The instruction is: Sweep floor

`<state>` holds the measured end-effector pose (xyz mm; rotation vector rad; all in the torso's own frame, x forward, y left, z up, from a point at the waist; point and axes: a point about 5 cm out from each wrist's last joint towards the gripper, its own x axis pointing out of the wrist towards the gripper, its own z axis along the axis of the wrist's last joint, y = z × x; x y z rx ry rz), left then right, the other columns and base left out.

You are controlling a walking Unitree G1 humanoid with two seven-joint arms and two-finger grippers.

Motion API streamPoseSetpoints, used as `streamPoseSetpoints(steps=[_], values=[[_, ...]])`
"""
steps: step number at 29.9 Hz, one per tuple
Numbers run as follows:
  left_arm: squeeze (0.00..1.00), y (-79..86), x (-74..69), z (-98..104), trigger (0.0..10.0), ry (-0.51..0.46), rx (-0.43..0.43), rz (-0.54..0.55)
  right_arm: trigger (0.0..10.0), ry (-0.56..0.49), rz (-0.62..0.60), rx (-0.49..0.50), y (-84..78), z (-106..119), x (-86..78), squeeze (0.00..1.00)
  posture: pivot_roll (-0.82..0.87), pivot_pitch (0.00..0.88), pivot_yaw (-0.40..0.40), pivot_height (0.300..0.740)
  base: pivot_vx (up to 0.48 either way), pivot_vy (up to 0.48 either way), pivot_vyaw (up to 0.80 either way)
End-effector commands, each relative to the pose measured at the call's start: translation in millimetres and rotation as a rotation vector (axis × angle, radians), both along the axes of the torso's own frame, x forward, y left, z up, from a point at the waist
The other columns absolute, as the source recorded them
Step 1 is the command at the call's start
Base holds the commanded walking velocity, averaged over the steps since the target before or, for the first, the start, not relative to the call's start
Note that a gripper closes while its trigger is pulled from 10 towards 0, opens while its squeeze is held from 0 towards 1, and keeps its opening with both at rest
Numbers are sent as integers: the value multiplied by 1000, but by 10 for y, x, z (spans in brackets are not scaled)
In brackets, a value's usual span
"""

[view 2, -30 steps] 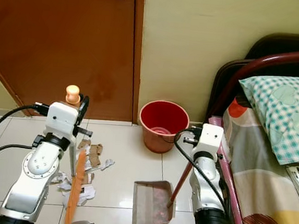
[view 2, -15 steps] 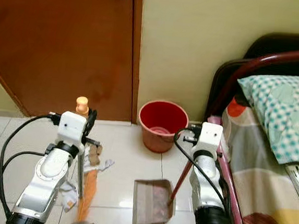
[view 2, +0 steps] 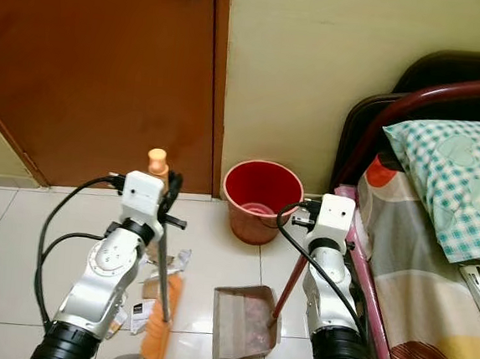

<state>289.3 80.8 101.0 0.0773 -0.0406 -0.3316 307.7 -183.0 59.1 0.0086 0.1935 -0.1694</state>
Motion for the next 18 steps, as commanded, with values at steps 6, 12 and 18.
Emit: streamPoseSetpoints(steps=[6,12,18], values=[[0,-115,-4,78,10000,-17,-84,-63,10000,-30,-3,-4,25,64,56,0,-16,72,-8,740,0,0,0],[0,42,-22,124,10000,-30,-55,-54,10000,-36,-6,-3,25,69,68,0,-5,72,-2,740,0,0,0],[0,529,-57,40,10000,-21,31,111,10000,-41,-12,0,21,71,69,0,0,73,3,740,0,0,0]])
